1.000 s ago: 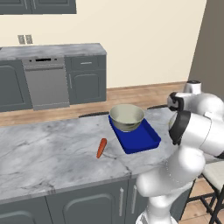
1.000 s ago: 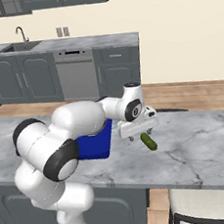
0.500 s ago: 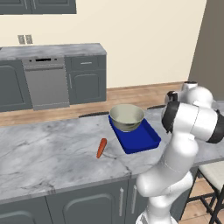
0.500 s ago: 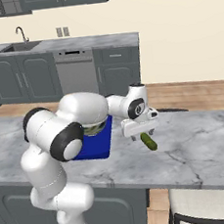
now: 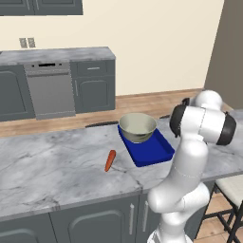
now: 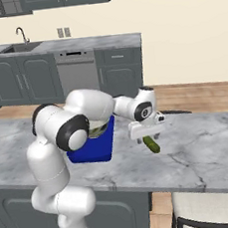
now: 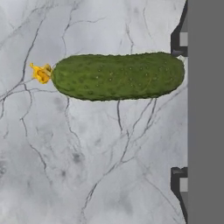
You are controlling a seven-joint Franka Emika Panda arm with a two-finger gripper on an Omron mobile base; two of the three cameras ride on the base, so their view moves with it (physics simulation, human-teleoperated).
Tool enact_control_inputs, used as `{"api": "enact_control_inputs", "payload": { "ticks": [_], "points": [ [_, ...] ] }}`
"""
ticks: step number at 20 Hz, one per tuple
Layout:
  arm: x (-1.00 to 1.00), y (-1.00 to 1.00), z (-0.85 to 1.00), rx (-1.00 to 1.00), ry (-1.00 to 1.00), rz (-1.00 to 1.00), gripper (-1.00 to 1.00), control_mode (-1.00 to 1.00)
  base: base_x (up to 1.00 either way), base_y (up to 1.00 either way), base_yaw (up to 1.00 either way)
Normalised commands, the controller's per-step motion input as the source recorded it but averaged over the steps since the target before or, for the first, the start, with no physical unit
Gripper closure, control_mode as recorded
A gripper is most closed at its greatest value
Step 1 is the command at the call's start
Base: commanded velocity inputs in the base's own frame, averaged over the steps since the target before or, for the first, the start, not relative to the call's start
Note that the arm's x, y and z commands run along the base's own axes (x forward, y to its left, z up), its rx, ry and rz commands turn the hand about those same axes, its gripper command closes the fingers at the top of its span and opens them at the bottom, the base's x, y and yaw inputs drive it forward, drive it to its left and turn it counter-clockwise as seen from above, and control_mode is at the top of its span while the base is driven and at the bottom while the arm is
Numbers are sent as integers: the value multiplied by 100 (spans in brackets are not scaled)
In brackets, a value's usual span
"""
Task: Place the two vegetables and bowl onto the tray for setting up a vegetable dip station.
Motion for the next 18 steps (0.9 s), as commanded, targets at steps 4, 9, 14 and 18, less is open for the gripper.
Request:
{"api": "enact_control_inputs", "payload": {
  "ticks": [4, 9, 14, 18],
  "points": [
    [16, -2, -25, 1, 3, 0, -100, -100, 0, 0, 0],
    [19, -2, -21, 0, 11, 0, -100, -100, 0, 0, 0],
    [18, -5, -19, 0, 8, 0, -100, -100, 0, 0, 0],
    [17, -6, -13, 0, 1, 0, -100, -100, 0, 0, 0]
  ]
}}
